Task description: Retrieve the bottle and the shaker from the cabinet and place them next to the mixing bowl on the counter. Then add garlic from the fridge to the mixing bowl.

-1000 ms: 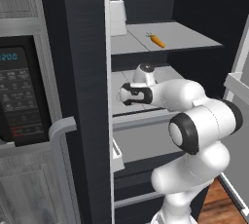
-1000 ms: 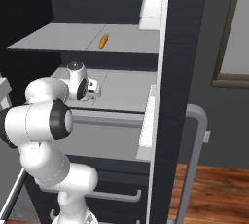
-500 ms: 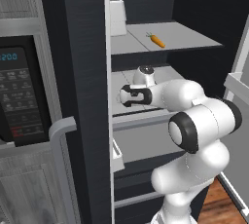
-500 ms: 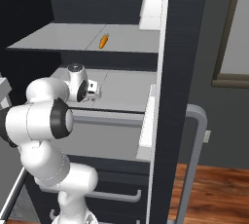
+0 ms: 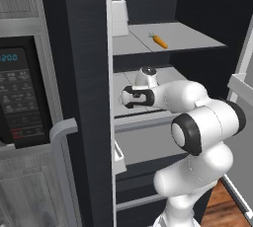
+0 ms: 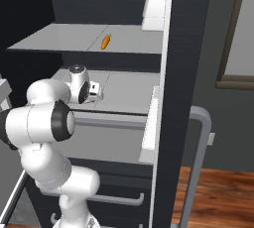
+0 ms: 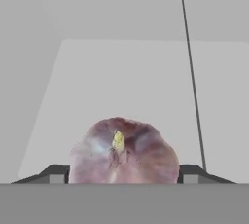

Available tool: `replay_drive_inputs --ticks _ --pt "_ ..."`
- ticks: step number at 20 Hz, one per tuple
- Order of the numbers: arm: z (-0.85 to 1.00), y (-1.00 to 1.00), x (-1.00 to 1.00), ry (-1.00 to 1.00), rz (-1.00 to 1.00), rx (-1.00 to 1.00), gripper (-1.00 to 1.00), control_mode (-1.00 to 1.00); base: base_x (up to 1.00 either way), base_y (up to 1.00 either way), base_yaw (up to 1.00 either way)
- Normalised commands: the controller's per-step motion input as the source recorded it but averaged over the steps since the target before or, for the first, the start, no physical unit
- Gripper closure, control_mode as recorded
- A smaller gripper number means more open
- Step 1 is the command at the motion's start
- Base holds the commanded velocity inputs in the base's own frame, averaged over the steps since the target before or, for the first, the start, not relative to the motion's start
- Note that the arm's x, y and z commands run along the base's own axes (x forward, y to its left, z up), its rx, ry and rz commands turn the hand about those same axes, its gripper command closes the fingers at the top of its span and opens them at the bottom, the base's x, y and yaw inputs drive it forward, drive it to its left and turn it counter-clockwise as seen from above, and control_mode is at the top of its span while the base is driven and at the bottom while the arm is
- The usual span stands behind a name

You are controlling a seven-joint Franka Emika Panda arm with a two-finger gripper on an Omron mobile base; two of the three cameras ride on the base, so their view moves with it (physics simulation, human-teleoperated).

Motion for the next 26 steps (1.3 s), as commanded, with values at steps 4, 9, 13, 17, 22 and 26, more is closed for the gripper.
replay_drive_inputs --ticks 4,9,13,17,22,26 --pt "0.0 0.0 0.0 0.0 0.0 0.0 1.0 -1.0 0.0 0.0 0.0" --pt "0.0 0.0 -0.07 0.0 0.0 0.0 1.0 -1.0 0.0 0.0 0.0" --pt "0.11 -0.09 -0.89 -0.05 0.0 0.04 1.0 -1.0 0.0 0.0 0.0" --pt "0.36 -0.11 -1.0 -0.13 0.0 0.06 1.0 -1.0 0.0 0.0 0.0" --pt "0.62 -0.05 -0.91 -0.09 0.0 0.01 1.0 -1.0 0.0 0.0 0.0" --pt "0.91 -0.01 -0.73 0.0 0.0 0.0 1.0 -1.0 0.0 0.0 0.0"
